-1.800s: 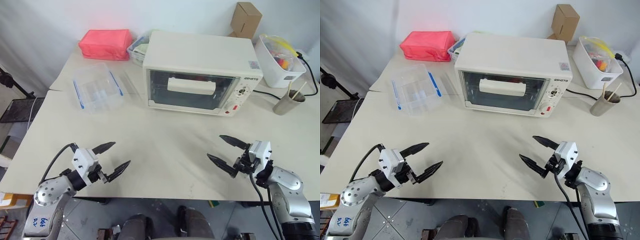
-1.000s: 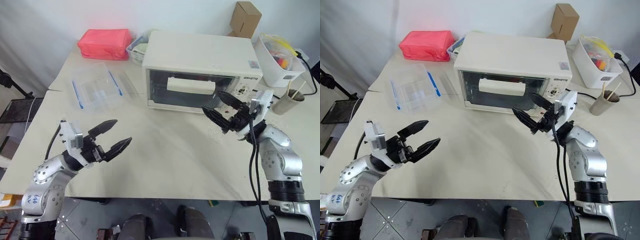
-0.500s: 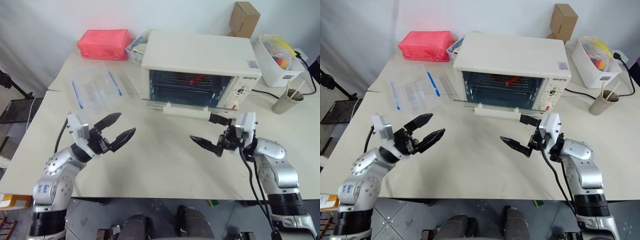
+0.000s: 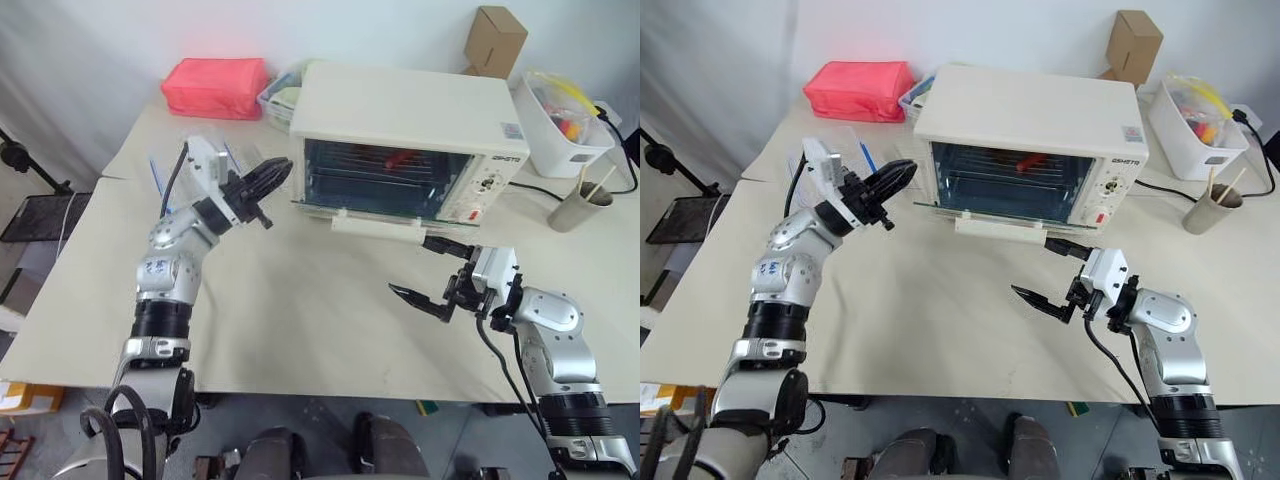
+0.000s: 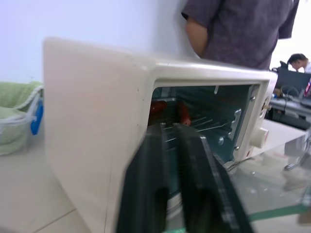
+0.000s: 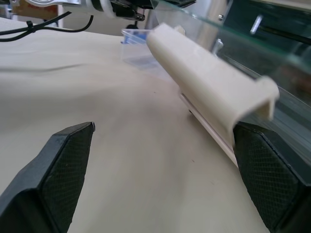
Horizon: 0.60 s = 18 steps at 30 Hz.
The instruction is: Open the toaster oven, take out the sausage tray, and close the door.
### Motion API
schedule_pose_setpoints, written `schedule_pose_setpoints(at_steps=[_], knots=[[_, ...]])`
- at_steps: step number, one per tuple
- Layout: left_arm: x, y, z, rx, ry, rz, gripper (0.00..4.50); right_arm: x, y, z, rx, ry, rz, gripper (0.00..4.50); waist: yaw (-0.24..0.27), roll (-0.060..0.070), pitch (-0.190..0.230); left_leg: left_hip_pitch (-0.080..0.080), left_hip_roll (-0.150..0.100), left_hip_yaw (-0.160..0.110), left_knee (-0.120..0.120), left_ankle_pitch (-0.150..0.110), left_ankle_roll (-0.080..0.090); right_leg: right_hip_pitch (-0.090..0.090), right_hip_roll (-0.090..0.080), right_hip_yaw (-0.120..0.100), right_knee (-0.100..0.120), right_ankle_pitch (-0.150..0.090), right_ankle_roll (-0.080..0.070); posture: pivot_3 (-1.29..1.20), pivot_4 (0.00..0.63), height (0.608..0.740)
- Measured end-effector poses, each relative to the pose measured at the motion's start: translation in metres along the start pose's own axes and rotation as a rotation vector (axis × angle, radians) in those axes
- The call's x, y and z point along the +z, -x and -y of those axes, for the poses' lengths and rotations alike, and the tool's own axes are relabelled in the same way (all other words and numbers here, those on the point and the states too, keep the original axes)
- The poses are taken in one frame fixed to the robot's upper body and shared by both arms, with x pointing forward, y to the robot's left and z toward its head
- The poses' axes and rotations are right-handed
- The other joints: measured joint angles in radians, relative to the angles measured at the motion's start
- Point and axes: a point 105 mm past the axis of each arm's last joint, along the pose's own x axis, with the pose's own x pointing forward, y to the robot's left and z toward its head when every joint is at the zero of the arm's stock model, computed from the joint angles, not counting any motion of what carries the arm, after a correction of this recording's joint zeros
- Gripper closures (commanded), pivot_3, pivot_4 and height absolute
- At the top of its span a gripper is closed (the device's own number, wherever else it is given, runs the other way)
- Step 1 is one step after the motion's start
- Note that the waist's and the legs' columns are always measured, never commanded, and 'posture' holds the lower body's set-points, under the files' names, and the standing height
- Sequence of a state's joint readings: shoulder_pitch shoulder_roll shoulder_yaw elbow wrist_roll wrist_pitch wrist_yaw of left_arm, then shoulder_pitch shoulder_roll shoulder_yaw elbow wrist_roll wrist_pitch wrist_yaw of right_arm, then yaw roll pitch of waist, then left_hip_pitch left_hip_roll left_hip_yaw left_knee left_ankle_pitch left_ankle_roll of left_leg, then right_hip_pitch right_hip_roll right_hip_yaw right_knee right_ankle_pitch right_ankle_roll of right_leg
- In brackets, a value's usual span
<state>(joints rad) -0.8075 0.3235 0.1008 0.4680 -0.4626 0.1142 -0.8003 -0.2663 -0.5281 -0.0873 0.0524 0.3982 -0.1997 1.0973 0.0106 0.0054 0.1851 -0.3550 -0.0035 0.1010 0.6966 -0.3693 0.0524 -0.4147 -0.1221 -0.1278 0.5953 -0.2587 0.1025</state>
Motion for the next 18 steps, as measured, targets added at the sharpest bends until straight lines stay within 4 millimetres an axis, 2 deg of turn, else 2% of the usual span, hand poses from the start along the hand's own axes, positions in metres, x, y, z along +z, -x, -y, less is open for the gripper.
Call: schedule_pose_setpoints(at_steps=[4,8,11,14,18], knots=[[-0.026,-0.007,0.010,-0.055,0.036,-0.056,4.47,-0.005,0.005,-0.003,-0.019,-0.009,-0.014,0.00,0.002,0.000,0.000,-0.001,0.000,-0.001,0.001,0.000,0.000,0.001,0.000,0.000,0.000,0.000,0.000,0.00,0.150,0.740],[-0.036,-0.006,0.013,-0.082,0.045,-0.087,4.47,-0.016,0.019,-0.015,-0.063,-0.048,-0.056,0.00,0.013,0.000,0.000,-0.001,0.000,-0.001,0.002,0.000,0.000,0.001,0.000,0.000,0.000,0.000,0.000,0.00,0.150,0.740],[-0.038,-0.007,0.017,-0.107,0.044,-0.086,4.47,-0.020,0.042,-0.024,-0.143,-0.053,-0.104,0.00,0.019,0.000,0.000,-0.002,-0.001,-0.004,0.003,0.000,0.000,0.002,-0.002,-0.003,-0.001,0.000,0.000,0.00,0.150,0.740],[-0.039,-0.006,0.019,-0.128,0.038,-0.088,4.47,-0.028,0.076,-0.037,-0.254,-0.090,-0.187,0.00,0.019,0.000,0.000,-0.002,-0.001,-0.005,0.002,0.000,0.000,0.003,-0.002,-0.004,-0.002,0.000,0.001,0.00,0.150,0.740],[-0.051,0.002,0.025,-0.151,0.013,-0.131,4.47,-0.034,0.110,-0.045,-0.383,-0.112,-0.285,0.00,0.015,0.000,0.000,0.000,-0.001,-0.004,0.002,0.000,0.001,0.004,-0.002,-0.002,-0.002,0.000,0.001,0.00,0.150,0.740]])
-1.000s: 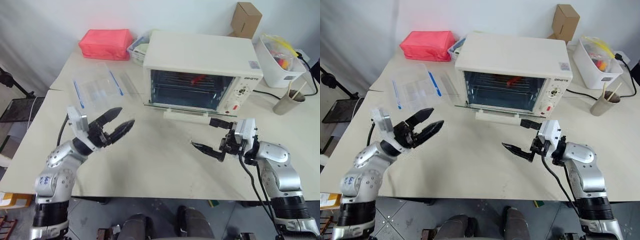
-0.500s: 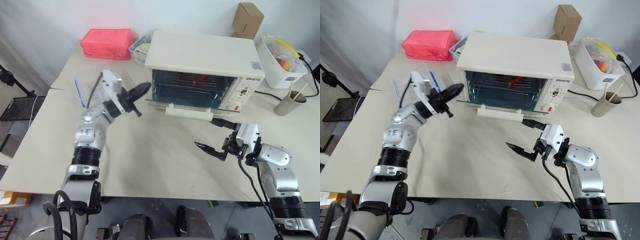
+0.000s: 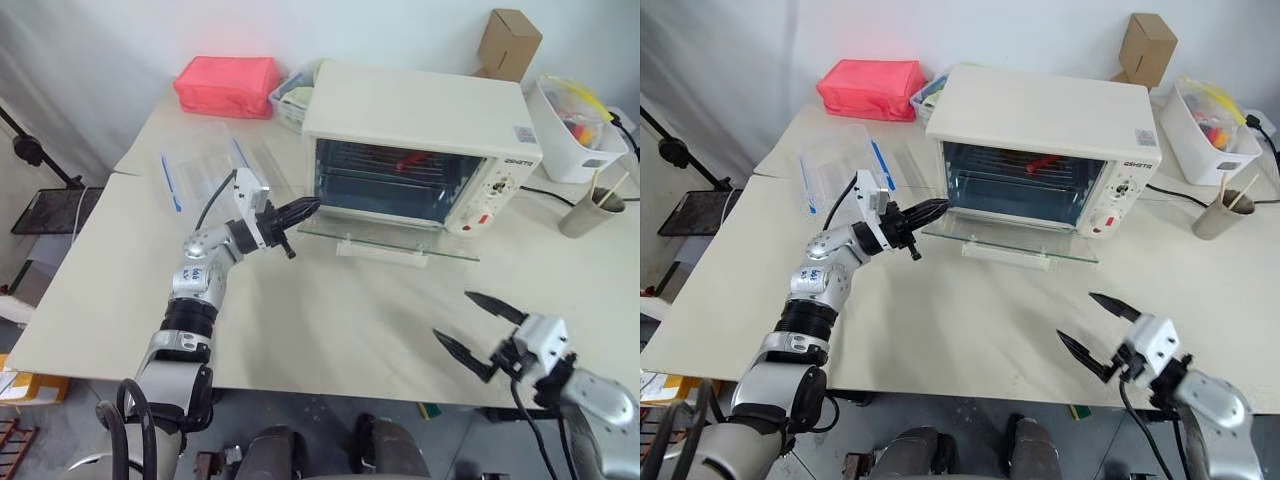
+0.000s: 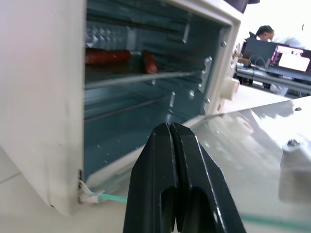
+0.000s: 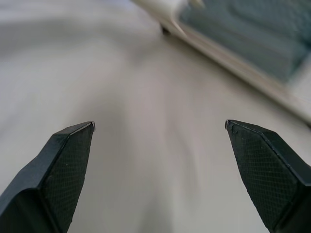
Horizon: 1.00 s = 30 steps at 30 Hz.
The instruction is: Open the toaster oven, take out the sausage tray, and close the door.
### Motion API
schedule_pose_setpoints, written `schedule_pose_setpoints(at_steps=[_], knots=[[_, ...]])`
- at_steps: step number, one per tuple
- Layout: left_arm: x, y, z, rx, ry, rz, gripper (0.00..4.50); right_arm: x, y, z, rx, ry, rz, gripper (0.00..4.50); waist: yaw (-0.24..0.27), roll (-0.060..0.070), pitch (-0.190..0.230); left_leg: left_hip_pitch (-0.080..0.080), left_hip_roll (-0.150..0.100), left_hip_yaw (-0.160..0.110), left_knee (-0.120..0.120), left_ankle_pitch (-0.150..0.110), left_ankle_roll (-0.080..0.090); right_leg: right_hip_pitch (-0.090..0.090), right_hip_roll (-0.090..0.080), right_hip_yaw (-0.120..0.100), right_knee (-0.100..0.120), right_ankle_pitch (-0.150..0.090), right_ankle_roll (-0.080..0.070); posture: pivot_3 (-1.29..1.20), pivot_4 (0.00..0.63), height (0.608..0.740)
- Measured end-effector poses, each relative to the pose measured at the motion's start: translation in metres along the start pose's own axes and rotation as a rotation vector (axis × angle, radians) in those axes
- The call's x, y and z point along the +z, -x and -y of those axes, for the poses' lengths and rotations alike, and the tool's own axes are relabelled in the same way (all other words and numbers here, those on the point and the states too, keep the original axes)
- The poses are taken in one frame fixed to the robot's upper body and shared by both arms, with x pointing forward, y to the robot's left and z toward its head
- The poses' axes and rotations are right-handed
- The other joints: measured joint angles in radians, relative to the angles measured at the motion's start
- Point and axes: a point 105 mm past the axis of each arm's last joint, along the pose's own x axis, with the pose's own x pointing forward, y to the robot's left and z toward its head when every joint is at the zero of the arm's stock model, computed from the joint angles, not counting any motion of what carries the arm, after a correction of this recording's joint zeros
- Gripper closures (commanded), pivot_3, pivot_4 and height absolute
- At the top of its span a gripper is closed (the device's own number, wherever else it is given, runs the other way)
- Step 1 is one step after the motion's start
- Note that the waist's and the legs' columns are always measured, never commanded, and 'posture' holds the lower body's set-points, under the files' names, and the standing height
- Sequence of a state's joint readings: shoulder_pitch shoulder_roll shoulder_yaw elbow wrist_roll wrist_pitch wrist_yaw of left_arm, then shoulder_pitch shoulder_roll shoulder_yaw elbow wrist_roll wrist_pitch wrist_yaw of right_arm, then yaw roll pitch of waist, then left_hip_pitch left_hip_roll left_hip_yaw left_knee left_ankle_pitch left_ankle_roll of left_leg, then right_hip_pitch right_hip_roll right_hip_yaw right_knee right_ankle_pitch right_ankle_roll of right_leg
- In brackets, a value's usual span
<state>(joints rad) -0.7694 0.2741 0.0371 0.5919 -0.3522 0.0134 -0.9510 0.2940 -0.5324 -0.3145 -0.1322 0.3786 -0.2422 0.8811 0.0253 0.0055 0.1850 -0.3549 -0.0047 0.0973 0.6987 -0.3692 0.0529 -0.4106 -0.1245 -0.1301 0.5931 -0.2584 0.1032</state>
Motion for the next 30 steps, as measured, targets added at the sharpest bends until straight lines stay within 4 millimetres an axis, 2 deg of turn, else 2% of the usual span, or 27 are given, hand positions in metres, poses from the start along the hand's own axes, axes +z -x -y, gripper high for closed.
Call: schedule_pose_setpoints(at_steps=[4,6,10,12,13,16,18,21,22,25,27,30], knots=[[-0.029,0.009,0.015,-0.031,0.002,-0.088,4.47,0.016,0.020,0.028,-0.212,0.038,0.030,0.00,-0.006,0.000,0.000,0.001,0.001,0.000,0.000,0.000,0.000,0.000,-0.001,0.002,0.001,0.000,0.000,0.00,0.150,0.740],[-0.040,0.016,0.021,-0.034,-0.006,-0.117,4.47,0.032,0.014,0.035,-0.216,0.063,0.062,0.00,-0.010,0.000,0.000,0.001,0.001,0.000,0.000,0.000,-0.001,0.000,-0.005,0.004,0.001,0.000,0.000,0.00,0.150,0.740],[-0.041,0.021,0.027,-0.031,-0.037,-0.118,4.47,0.061,-0.007,0.041,-0.216,0.070,0.131,0.00,-0.007,0.001,0.000,0.001,0.001,-0.001,0.000,0.000,-0.001,-0.001,-0.007,0.010,0.001,0.000,-0.001,0.00,0.150,0.740],[-0.041,0.026,0.028,-0.016,-0.047,-0.119,4.47,0.070,-0.029,0.039,-0.201,0.084,0.104,0.00,-0.007,0.001,-0.001,0.001,0.001,-0.001,0.000,-0.001,-0.001,-0.001,-0.008,0.010,0.001,0.000,-0.001,0.00,0.150,0.740],[-0.041,0.027,0.030,-0.008,-0.054,-0.117,4.29,0.071,-0.041,0.037,-0.197,0.095,0.076,0.00,-0.008,0.001,-0.001,0.001,0.001,-0.001,0.000,-0.001,-0.001,-0.001,-0.008,0.010,0.001,0.000,-0.001,0.00,0.150,0.740],[-0.039,0.032,0.032,0.023,-0.057,-0.100,3.55,0.075,-0.073,0.019,-0.091,0.107,0.056,0.00,-0.008,0.001,-0.001,0.000,0.001,-0.001,0.000,-0.001,-0.001,-0.002,-0.008,0.010,0.002,-0.001,-0.001,0.00,0.150,0.740],[-0.037,0.040,0.032,0.061,-0.045,-0.082,3.06,0.081,-0.093,0.007,-0.018,0.180,0.068,0.00,-0.009,0.001,-0.001,-0.001,0.001,-0.001,0.000,-0.001,-0.001,-0.003,-0.007,0.009,0.002,-0.001,-0.001,0.00,0.150,0.740],[-0.028,0.057,0.035,0.120,-0.052,-0.049,2.13,0.092,-0.141,0.019,-0.063,0.403,0.082,0.00,-0.028,0.001,0.000,0.000,0.000,-0.001,0.000,0.000,0.000,-0.002,-0.008,0.009,0.002,0.000,-0.001,0.00,0.150,0.740],[-0.026,0.058,0.036,0.126,-0.053,-0.041,1.89,0.093,-0.147,0.020,-0.069,0.433,0.086,0.00,-0.027,0.001,0.000,-0.001,0.000,-0.001,0.000,0.000,0.000,-0.002,-0.008,0.009,0.002,0.000,-0.001,0.00,0.150,0.740],[-0.012,0.071,0.039,0.179,-0.058,-0.003,1.11,0.104,-0.190,0.009,-0.020,0.667,0.127,0.00,-0.033,0.001,0.000,-0.001,0.001,-0.002,-0.001,0.000,-0.001,-0.003,-0.007,0.007,0.002,-0.001,-0.001,0.00,0.150,0.740],[-0.004,0.078,0.045,0.187,-0.061,0.016,1.11,0.108,-0.214,0.008,-0.025,0.770,0.130,0.00,-0.040,0.001,0.000,-0.002,0.001,-0.002,-0.001,0.000,-0.001,-0.004,-0.007,0.007,0.002,-0.001,-0.001,0.00,0.150,0.740],[0.005,0.081,0.052,0.196,-0.062,0.040,1.11,0.117,-0.237,0.014,-0.053,0.874,0.126,0.00,-0.040,0.002,0.000,-0.003,0.000,-0.004,0.000,0.000,0.000,-0.003,-0.007,0.004,0.002,-0.001,-0.001,0.00,0.150,0.740]])
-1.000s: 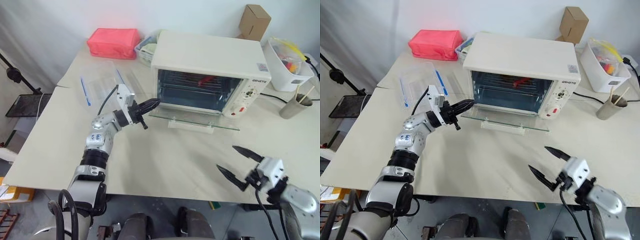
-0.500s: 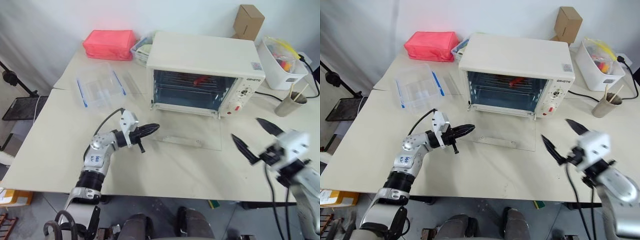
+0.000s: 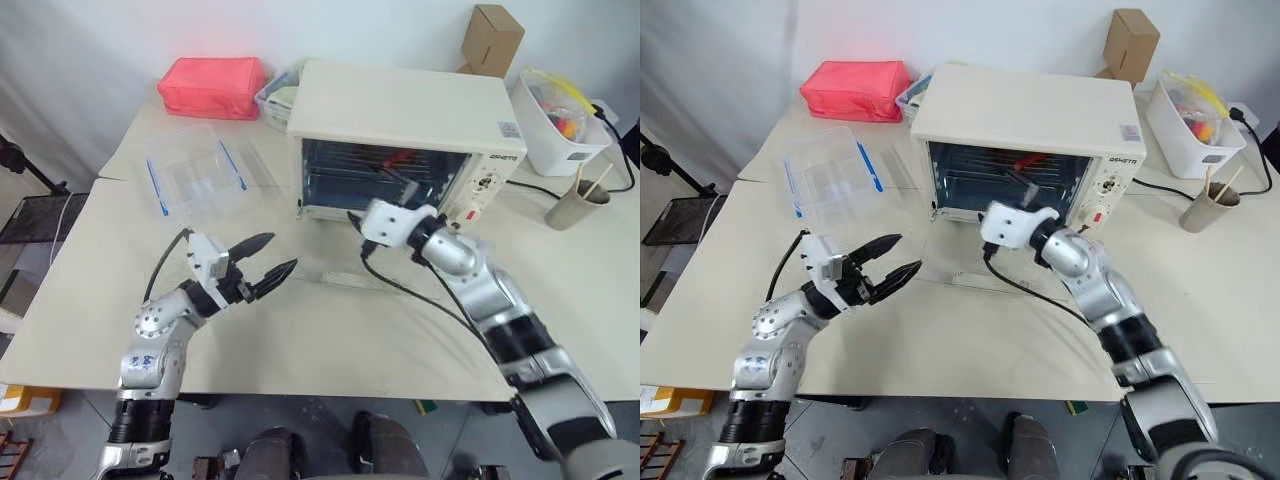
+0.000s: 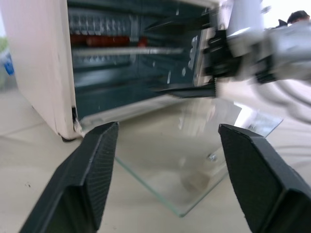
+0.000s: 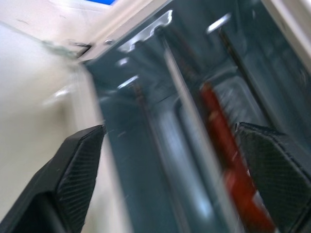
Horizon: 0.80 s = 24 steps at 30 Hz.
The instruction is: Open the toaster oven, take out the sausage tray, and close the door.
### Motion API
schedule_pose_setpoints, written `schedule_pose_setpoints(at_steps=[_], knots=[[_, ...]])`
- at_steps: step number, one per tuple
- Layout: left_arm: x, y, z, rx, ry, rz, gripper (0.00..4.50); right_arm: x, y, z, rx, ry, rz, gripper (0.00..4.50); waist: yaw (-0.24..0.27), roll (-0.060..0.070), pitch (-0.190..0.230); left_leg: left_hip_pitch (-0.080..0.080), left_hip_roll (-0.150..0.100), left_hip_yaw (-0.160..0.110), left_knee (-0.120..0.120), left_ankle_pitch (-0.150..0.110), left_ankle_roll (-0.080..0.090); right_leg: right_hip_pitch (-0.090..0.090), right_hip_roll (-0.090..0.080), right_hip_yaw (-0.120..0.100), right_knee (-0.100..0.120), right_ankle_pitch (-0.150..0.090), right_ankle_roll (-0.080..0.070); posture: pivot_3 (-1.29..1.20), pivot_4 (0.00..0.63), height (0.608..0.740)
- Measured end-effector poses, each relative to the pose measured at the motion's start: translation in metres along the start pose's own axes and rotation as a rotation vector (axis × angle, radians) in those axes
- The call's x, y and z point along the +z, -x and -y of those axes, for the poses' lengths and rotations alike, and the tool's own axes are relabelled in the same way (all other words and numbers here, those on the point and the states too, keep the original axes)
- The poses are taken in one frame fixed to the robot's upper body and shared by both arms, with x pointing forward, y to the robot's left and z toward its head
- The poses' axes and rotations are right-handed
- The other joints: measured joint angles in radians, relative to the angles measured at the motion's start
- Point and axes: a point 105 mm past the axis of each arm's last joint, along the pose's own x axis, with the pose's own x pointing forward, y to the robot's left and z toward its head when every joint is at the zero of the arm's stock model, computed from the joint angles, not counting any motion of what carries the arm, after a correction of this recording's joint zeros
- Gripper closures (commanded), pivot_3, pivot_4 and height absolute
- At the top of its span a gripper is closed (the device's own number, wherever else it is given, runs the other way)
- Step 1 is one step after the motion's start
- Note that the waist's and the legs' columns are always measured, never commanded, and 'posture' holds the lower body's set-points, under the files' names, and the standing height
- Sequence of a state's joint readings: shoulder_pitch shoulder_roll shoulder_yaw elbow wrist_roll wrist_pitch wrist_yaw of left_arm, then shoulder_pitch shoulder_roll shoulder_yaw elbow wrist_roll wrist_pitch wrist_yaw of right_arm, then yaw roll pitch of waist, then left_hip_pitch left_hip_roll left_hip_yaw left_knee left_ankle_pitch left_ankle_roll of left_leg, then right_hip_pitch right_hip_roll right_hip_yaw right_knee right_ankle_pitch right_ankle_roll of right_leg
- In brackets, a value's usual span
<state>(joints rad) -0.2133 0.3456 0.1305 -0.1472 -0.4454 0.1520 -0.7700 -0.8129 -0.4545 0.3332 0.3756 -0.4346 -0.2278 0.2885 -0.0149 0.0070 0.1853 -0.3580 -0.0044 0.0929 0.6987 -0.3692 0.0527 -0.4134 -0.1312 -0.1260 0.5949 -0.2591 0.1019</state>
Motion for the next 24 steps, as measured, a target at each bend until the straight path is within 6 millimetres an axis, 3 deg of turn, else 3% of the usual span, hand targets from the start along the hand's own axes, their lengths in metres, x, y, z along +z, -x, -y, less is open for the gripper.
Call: schedule_pose_setpoints(at_steps=[3,9,14,19,24], knots=[[0.002,0.004,0.002,0.027,0.001,-0.003,1.11,-0.003,-0.021,0.007,-0.018,0.073,-0.028,0.00,-0.009,0.000,0.000,0.000,0.000,0.000,0.000,0.000,0.000,0.000,0.001,-0.001,0.000,0.000,0.000,0.00,0.150,0.740],[0.000,0.002,0.007,0.050,0.024,0.001,1.11,-0.022,-0.038,0.001,0.006,0.123,-0.125,0.00,-0.016,0.000,0.000,0.000,0.001,-0.001,-0.001,0.000,0.000,0.000,0.002,-0.002,0.000,0.000,0.000,0.00,0.150,0.740],[0.006,-0.007,0.006,0.037,0.010,0.019,1.09,-0.031,-0.041,-0.002,0.019,0.123,-0.166,1.56,-0.016,0.001,0.000,-0.001,0.001,-0.001,-0.001,0.001,-0.001,0.000,0.003,-0.002,0.000,0.000,0.000,0.00,0.150,0.740],[0.010,-0.026,-0.008,0.020,0.004,0.041,1.09,-0.025,-0.045,0.006,-0.029,0.123,-0.143,3.28,-0.016,0.002,0.001,-0.001,0.001,-0.001,-0.001,0.001,-0.001,0.000,0.005,-0.003,0.000,0.000,0.000,0.00,0.150,0.740],[0.016,-0.060,-0.019,-0.036,-0.001,0.075,1.09,-0.022,-0.046,0.010,-0.086,0.091,-0.136,4.05,-0.017,0.006,0.003,-0.003,0.000,0.000,-0.003,0.001,-0.001,-0.002,0.006,-0.007,-0.001,0.000,0.000,0.00,0.150,0.740]])
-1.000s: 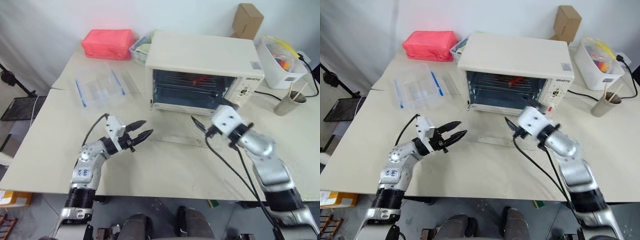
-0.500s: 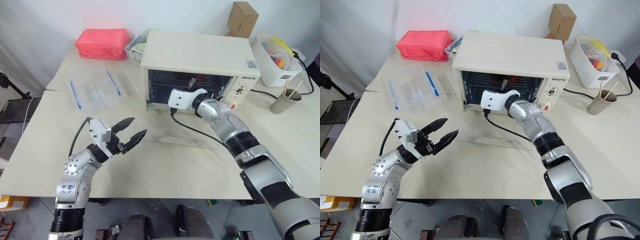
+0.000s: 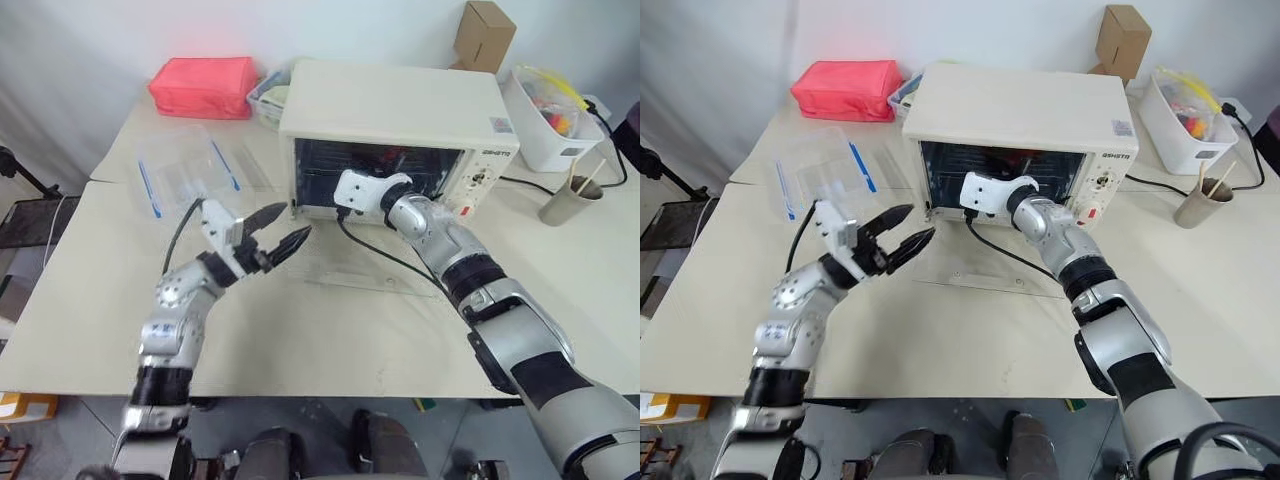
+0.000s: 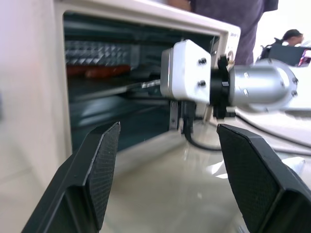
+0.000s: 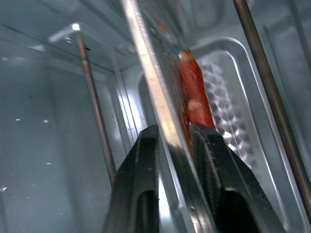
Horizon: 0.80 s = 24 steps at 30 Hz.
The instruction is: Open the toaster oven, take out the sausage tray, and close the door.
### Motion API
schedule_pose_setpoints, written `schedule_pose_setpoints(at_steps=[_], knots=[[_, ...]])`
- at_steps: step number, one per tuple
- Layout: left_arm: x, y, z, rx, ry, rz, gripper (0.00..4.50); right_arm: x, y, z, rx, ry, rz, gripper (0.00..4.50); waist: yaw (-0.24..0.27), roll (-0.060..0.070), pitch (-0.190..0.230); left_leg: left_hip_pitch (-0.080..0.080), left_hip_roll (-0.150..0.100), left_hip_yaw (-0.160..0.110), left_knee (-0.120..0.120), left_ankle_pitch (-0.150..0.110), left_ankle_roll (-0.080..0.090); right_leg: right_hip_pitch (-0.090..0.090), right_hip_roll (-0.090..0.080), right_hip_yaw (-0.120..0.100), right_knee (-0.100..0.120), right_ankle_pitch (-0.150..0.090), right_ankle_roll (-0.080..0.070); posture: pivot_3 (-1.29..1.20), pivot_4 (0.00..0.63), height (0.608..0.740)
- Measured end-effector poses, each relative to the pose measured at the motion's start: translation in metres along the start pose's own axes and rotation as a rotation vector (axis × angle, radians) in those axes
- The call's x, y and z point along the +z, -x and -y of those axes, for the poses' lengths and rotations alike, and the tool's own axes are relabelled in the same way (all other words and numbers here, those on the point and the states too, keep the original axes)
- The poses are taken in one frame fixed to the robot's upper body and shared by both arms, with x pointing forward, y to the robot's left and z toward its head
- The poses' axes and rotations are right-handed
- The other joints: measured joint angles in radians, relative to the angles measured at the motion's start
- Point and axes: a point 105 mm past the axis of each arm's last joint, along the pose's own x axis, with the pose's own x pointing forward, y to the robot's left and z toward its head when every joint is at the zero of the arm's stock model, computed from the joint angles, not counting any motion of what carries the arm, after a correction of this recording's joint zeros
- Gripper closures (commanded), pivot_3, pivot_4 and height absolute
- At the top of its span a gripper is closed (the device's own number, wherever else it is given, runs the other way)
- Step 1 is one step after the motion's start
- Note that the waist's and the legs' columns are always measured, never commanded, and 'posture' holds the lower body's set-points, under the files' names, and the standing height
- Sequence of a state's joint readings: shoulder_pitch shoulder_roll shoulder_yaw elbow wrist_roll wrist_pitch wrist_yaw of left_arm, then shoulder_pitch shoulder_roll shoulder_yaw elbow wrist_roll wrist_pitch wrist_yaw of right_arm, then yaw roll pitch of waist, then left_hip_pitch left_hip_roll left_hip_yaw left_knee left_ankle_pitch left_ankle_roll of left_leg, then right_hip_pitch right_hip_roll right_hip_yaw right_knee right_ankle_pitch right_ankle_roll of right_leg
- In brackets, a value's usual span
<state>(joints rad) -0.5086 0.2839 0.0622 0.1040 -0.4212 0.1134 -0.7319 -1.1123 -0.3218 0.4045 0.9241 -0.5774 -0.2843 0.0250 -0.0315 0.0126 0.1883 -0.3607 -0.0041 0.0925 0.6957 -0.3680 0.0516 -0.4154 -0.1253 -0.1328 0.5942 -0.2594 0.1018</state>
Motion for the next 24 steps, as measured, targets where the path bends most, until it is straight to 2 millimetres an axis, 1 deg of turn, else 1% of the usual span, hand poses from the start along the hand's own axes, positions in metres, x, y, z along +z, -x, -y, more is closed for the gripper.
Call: schedule_pose_setpoints(at_steps=[2,6,9,14,17,20,24], knots=[[0.001,-0.012,-0.008,-0.019,0.002,0.006,1.09,0.000,0.000,0.002,-0.007,0.004,0.002,4.06,0.001,0.000,0.000,0.000,0.000,0.000,-0.001,0.000,0.000,-0.001,0.001,-0.002,0.000,0.000,0.000,0.00,0.150,0.740],[0.013,-0.034,-0.021,-0.048,-0.017,0.035,1.09,0.003,0.000,0.004,-0.020,0.012,0.013,4.06,0.000,0.000,0.000,-0.005,0.000,0.000,-0.002,0.000,0.000,-0.005,0.002,-0.002,0.000,0.000,0.000,0.00,0.150,0.740],[0.014,-0.044,-0.029,-0.042,0.010,0.048,1.09,0.004,0.001,0.007,-0.029,0.027,0.025,4.06,-0.001,0.000,0.000,-0.013,0.000,0.001,0.000,0.001,0.001,-0.013,0.001,-0.002,0.001,0.000,0.000,0.00,0.150,0.740],[0.014,-0.050,-0.027,-0.083,0.036,0.057,1.09,0.001,0.010,0.008,-0.029,0.041,0.035,4.06,0.004,0.001,0.000,-0.014,-0.001,-0.001,0.000,0.001,0.002,-0.014,0.001,-0.003,0.003,0.000,0.000,0.00,0.150,0.740],[0.013,-0.051,-0.027,-0.088,0.052,0.060,1.09,0.005,0.023,0.003,-0.019,0.053,0.074,4.06,0.002,0.001,0.000,-0.014,-0.002,0.000,0.001,0.001,0.002,-0.014,0.000,-0.002,0.003,0.001,0.001,0.00,0.150,0.740],[0.012,-0.050,-0.027,-0.091,0.070,0.058,1.09,0.010,0.045,-0.002,0.004,0.078,0.117,4.06,0.005,0.001,0.000,-0.014,-0.001,0.000,0.003,0.002,0.003,-0.013,0.000,-0.002,0.003,0.001,0.001,0.00,0.150,0.740],[0.012,-0.049,-0.028,-0.086,0.085,0.057,1.09,0.017,0.066,-0.007,0.029,0.088,0.139,4.06,0.005,0.000,0.001,-0.014,-0.001,0.002,0.004,0.002,0.003,-0.013,0.000,-0.001,0.004,0.001,0.001,0.00,0.150,0.740]])
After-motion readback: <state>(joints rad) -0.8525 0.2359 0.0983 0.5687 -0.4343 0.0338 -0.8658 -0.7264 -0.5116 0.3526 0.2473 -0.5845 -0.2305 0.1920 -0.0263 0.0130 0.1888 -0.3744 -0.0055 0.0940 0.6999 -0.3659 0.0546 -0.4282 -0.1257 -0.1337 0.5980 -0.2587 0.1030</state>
